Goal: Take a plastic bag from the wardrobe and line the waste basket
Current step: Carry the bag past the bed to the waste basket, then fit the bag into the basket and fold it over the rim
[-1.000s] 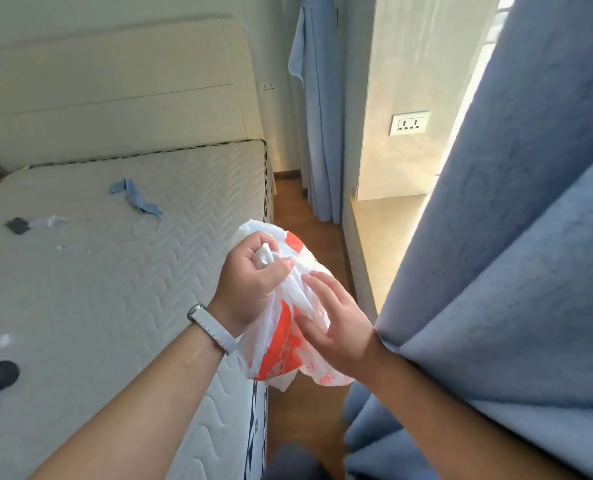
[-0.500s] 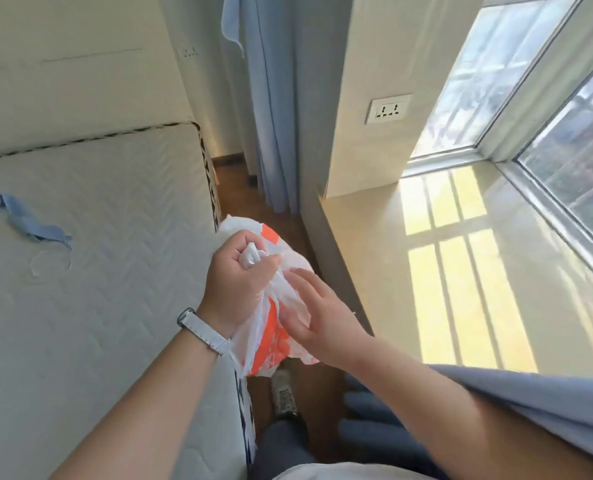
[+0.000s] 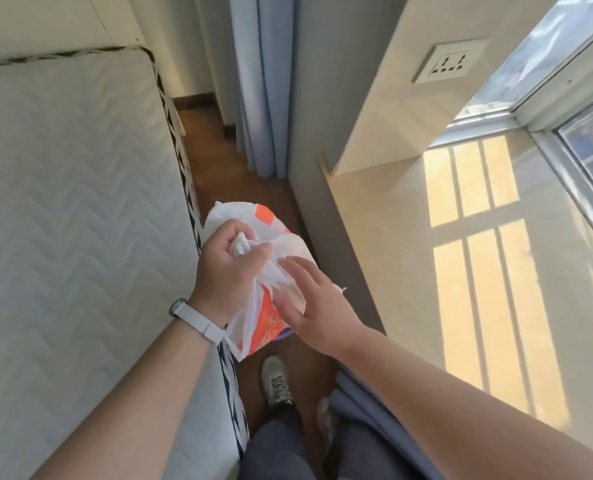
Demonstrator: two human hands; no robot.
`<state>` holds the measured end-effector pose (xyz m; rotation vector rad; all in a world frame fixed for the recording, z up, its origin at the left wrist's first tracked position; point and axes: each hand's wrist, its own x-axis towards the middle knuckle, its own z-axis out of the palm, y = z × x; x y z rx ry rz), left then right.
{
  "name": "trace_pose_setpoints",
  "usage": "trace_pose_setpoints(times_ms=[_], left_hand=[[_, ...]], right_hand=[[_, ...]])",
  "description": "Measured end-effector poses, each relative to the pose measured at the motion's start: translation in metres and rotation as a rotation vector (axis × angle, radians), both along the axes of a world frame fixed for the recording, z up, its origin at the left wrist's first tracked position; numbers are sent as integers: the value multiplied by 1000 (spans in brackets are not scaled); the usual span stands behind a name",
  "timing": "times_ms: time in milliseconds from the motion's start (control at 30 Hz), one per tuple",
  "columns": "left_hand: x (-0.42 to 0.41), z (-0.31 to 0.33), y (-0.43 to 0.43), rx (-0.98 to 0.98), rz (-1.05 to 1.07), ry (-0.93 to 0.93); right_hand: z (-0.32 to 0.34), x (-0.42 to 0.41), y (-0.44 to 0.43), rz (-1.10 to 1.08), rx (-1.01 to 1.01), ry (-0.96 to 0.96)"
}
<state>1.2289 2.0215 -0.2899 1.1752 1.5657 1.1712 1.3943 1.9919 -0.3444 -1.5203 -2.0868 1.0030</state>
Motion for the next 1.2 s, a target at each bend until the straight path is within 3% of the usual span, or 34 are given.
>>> trace_pose_setpoints(times_ms=[333,700,967,1200], left_hand=[[34,-184,52,57,0,-21],[26,-366,47,100,-72,14],[16,-432,34,38,-15,-66],[18,-419,16,182,-108,-19]], right_hand=[[-181,17,45,-71,-37,63],[-382,0,49,-63,-6,178],[-453,-2,48,-38,69,257],[-463,-7,32,-3,232,377]])
